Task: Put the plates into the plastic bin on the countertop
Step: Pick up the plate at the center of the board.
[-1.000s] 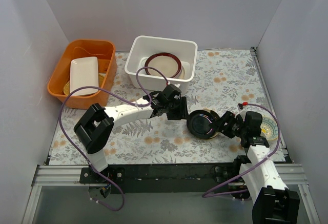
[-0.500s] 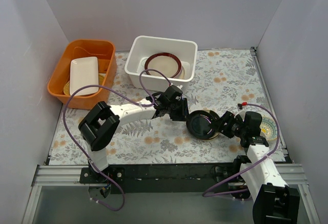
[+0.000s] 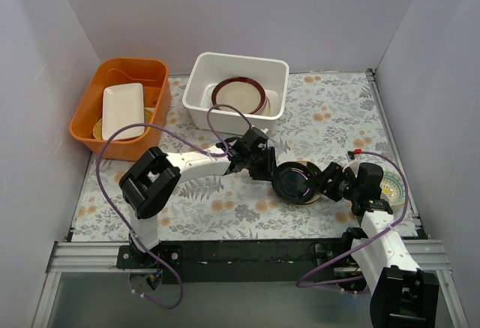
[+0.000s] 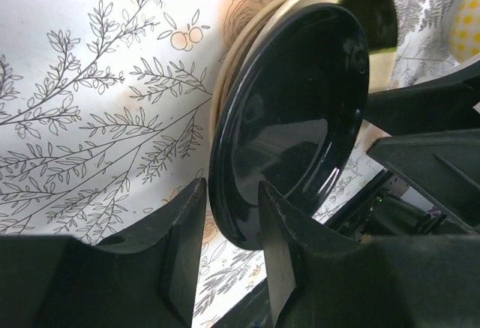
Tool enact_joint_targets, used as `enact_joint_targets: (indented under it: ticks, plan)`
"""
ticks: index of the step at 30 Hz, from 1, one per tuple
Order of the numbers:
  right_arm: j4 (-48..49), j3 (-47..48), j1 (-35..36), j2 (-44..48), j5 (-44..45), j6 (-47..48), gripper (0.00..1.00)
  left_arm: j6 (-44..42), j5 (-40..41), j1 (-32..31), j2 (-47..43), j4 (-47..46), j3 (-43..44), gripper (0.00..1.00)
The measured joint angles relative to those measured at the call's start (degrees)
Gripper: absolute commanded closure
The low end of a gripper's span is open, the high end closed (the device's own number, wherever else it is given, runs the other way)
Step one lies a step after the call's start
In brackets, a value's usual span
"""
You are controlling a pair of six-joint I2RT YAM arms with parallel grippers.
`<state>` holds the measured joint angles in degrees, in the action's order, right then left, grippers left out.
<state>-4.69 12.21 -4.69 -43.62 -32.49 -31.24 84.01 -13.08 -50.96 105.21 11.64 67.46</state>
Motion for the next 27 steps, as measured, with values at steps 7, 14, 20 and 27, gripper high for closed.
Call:
enact_joint_targets:
  ticks: [7,14,20,27]
  plan:
    - [0.17,-0.22,0.33,0.0,-1.11,-0.07,0.34,0.42,-0.24,-0.55,1.68,0.35,-1.29,0.88]
    - [0.31,-0.79,0.33,-0.04,-1.09,-0.07,0.33,1.16,-0.9,-0.24,1.42,-1.25,-1.4,1.0]
    - [0.28,-0.85,0.35,-0.02,-1.29,-0.11,0.3,1.05,-0.31,-0.46,0.72,-0.13,-1.4,1.0]
    - [0.31,-0.85,0.57,0.02,-2.03,-0.13,0.29,0.28,2.75,-0.55,-2.29,3.85,-1.4,1.0]
